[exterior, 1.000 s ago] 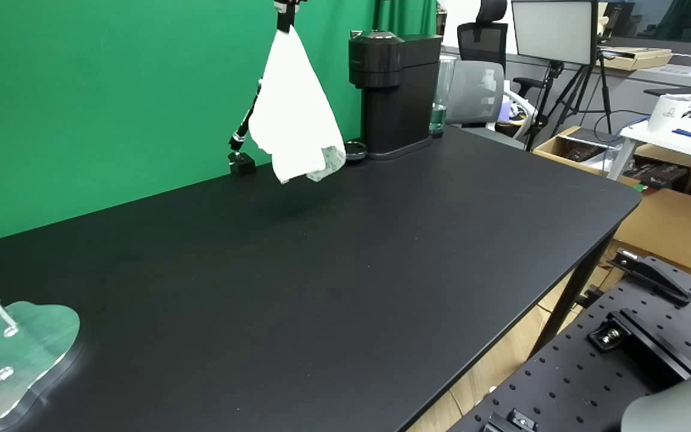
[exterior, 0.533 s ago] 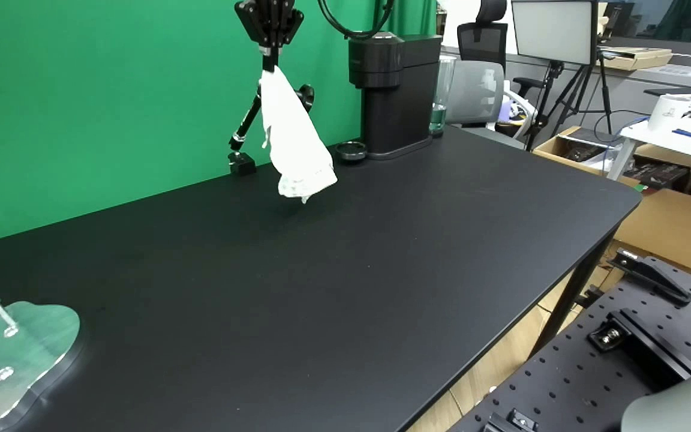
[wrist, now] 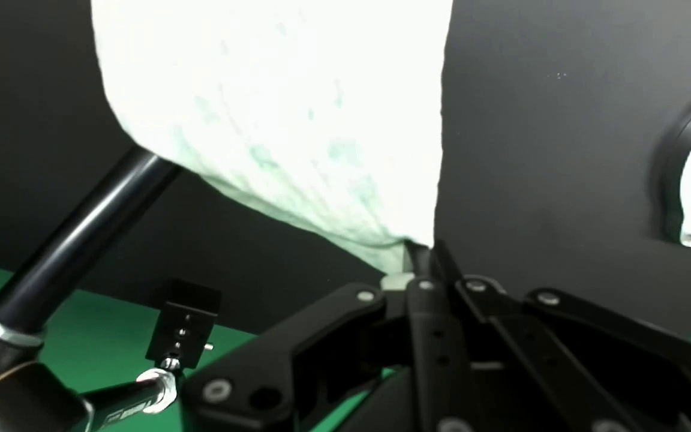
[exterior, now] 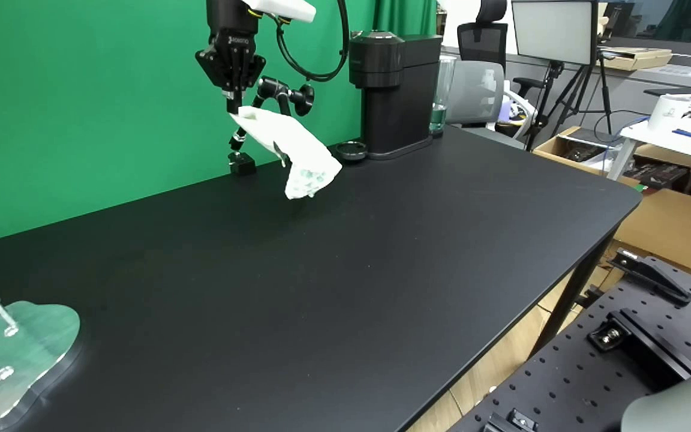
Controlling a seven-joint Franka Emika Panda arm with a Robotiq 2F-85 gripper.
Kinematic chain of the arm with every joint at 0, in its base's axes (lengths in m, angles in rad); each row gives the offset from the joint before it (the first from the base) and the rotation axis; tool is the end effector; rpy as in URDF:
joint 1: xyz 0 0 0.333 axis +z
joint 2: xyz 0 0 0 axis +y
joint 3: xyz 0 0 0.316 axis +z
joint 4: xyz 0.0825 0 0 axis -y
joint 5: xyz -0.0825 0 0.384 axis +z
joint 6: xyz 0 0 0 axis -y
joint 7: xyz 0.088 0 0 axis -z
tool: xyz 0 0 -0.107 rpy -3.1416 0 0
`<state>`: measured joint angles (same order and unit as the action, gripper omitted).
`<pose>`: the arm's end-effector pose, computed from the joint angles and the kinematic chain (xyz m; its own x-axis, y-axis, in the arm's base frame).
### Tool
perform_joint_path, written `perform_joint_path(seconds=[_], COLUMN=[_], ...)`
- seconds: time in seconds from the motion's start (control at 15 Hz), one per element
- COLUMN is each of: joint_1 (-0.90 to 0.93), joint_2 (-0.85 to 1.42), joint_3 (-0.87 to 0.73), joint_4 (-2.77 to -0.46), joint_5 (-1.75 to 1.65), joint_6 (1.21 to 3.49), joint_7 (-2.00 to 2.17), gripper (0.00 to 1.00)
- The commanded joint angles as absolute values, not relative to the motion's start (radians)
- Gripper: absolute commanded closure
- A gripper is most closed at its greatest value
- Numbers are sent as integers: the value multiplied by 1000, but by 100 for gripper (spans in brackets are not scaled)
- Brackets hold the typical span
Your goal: Hang the cloth on the black stand
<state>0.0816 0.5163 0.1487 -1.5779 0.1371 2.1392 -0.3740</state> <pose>0.6780 0.1502 0.3477 0.8710 0.4796 0.1068 0.4912 -0.8557 -0.1631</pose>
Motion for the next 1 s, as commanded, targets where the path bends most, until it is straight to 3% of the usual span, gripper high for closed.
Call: perform_joint_path(seconds=[0.0,0.07,0.2,0.8,0.93], joint_1=[55,44,26,35,43], joint_2=[568,573,581,563,562], joint_3=[152,150,143,163,154], joint_4=[-1519,-1518,-1517,-1522,-1521], joint_5=[132,132,128,120,97], joint_6=[2090,2077,2058,2019,2017], joint_7=[-382,-389,-403,-440,-444], gripper=[100,74,68,7,0])
